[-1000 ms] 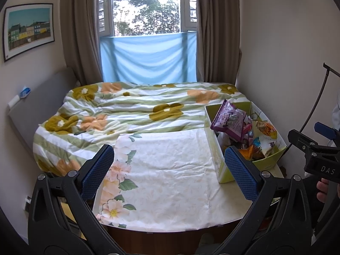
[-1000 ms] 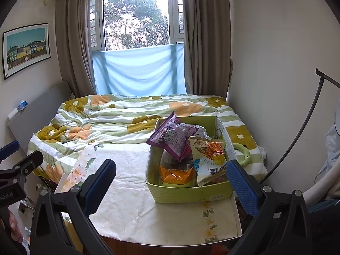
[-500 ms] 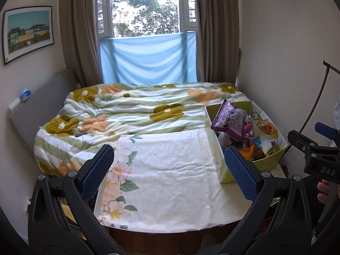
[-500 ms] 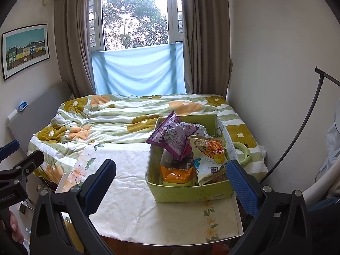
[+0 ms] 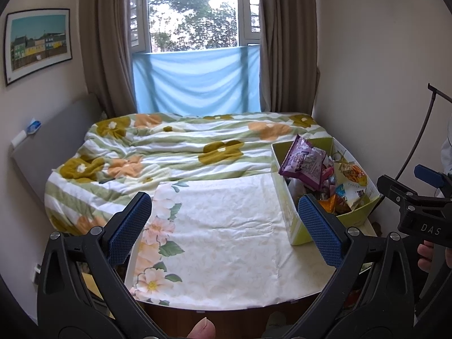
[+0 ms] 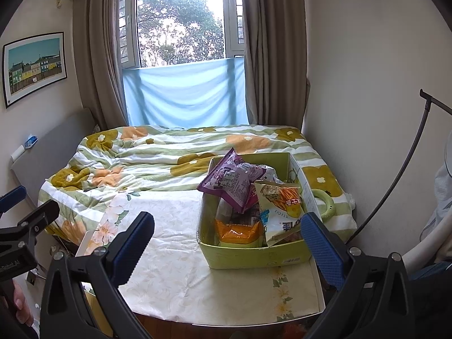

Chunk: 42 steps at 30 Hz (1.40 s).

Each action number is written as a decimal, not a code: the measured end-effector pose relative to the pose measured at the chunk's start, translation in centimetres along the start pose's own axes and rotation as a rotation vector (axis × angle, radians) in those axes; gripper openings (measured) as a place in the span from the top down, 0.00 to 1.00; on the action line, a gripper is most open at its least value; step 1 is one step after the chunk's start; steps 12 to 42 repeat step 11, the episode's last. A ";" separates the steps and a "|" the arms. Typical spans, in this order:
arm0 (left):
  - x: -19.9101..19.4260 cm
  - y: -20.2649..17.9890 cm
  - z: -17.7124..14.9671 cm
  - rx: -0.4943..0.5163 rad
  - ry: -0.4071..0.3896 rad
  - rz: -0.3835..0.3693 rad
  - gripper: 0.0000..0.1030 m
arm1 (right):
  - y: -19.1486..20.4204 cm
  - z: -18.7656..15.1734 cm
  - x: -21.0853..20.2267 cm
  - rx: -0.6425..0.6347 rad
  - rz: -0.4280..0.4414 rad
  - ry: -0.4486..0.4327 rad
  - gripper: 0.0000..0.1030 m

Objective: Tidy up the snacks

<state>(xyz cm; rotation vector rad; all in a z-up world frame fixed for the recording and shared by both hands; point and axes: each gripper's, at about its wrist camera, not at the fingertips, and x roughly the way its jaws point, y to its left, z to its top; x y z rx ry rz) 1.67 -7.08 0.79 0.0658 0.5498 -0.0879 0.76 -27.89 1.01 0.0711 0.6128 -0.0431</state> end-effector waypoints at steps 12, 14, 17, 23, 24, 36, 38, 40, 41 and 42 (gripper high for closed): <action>0.4 0.8 -0.2 -0.018 -0.002 0.012 0.00 | 0.5 0.1 0.1 -0.005 0.002 0.005 0.00; 0.4 0.8 -0.2 -0.018 -0.002 0.012 0.00 | 0.5 0.1 0.1 -0.005 0.002 0.005 0.00; 0.4 0.8 -0.2 -0.018 -0.002 0.012 0.00 | 0.5 0.1 0.1 -0.005 0.002 0.005 0.00; 0.4 0.8 -0.2 -0.018 -0.002 0.012 0.00 | 0.5 0.1 0.1 -0.005 0.002 0.005 0.00; 0.4 0.8 -0.2 -0.018 -0.002 0.012 0.00 | 0.5 0.1 0.1 -0.005 0.002 0.005 0.00; 0.4 0.8 -0.2 -0.018 -0.002 0.012 0.00 | 0.5 0.1 0.1 -0.005 0.002 0.005 0.00; 0.4 0.8 -0.2 -0.018 -0.002 0.012 0.00 | 0.5 0.1 0.1 -0.005 0.002 0.005 0.00; 0.4 0.8 -0.2 -0.018 -0.002 0.012 0.00 | 0.5 0.1 0.1 -0.005 0.002 0.005 0.00; 0.4 0.8 -0.2 -0.018 -0.002 0.012 0.00 | 0.5 0.1 0.1 -0.005 0.002 0.005 0.00; 0.4 0.8 -0.2 -0.018 -0.002 0.012 0.00 | 0.5 0.1 0.1 -0.005 0.002 0.005 0.00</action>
